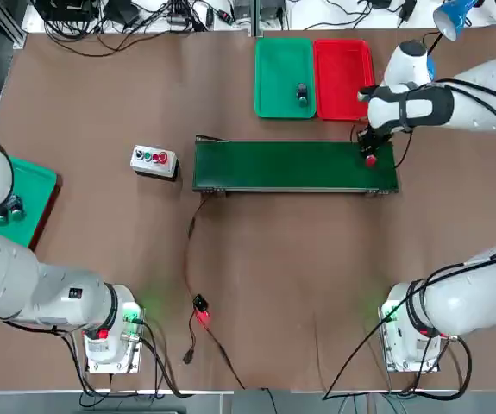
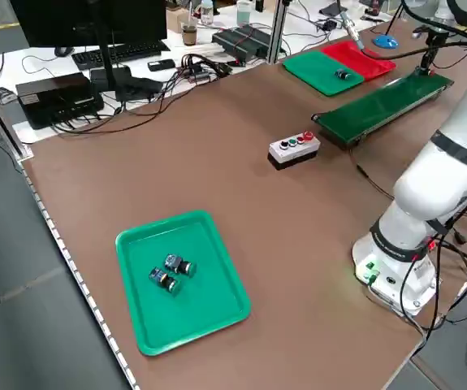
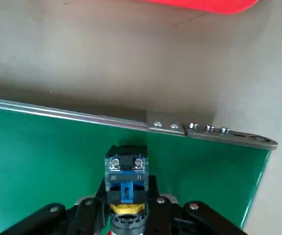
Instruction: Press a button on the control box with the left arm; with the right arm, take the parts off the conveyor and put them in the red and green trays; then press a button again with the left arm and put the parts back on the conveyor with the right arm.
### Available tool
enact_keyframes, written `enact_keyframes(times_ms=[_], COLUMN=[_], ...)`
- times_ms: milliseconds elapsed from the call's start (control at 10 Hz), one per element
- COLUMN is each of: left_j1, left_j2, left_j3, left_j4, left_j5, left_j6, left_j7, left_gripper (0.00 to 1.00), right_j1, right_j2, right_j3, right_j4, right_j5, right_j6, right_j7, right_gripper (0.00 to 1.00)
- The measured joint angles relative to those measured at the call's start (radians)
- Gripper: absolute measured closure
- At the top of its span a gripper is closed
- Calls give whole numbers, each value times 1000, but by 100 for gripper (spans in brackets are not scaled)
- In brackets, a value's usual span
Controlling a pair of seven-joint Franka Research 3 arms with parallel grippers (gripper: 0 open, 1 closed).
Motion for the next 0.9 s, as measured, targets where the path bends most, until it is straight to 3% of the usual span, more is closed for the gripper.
enact_keyframes(times_ms=[200, 600, 700, 900], left_j1=[0, 0, 0, 0], left_j2=[0, 0, 0, 0], left_j3=[0, 0, 0, 0], left_j4=[0, 0, 0, 0], left_j5=[0, 0, 0, 0], left_j6=[0, 0, 0, 0], left_j7=[0, 0, 0, 0], left_gripper=[0, 0, 0, 0], right_j1=[2, 7, 7, 26], right_j2=[0, 0, -2, -5], right_j3=[1, 1, 1, 1], right_j4=[-13, -12, -4, 82], right_j5=[0, 0, 0, 0], right_j6=[17, 19, 19, 18], right_j7=[0, -1, -1, -1], right_gripper=[65, 10, 1, 1])
